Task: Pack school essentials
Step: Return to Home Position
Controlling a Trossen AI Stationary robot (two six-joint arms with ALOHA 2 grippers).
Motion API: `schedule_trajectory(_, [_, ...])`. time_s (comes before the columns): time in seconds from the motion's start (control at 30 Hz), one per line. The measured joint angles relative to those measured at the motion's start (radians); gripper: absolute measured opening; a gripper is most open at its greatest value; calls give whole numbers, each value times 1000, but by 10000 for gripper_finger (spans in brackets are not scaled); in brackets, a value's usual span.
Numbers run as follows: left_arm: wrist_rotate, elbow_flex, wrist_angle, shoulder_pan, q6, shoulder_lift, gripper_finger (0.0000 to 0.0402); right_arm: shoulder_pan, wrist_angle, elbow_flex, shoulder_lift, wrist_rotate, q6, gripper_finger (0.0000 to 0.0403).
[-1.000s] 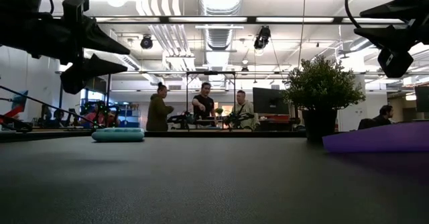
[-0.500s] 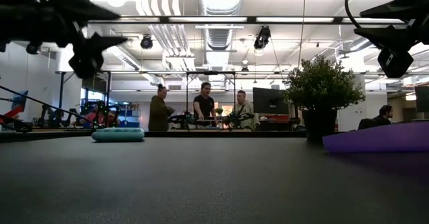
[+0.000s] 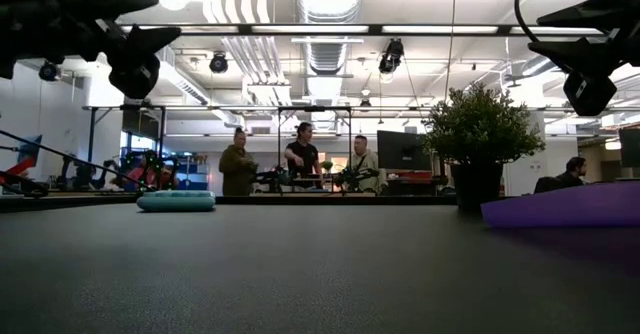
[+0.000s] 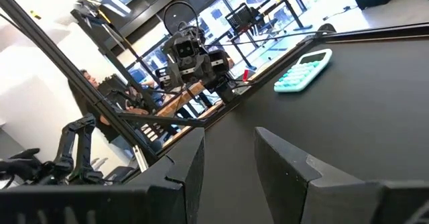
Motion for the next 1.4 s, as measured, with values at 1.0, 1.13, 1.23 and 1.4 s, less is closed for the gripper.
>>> schedule_trajectory(1.0, [-32,-89,-28,2,229,-436,173,0,0,9,1,-1,0,118])
schedule_trajectory(1.13, [-33,-89,-171,2,160,-494,173,0,0,10,1,0,0,118])
schedule_trajectory(1.23, [-56,-89,-250,2,154,-525,173,0,0,10,1,0,0,118])
schedule_trajectory(1.4, [-161,-90,-333,2,158,-544,173,0,0,10,1,0,0,118])
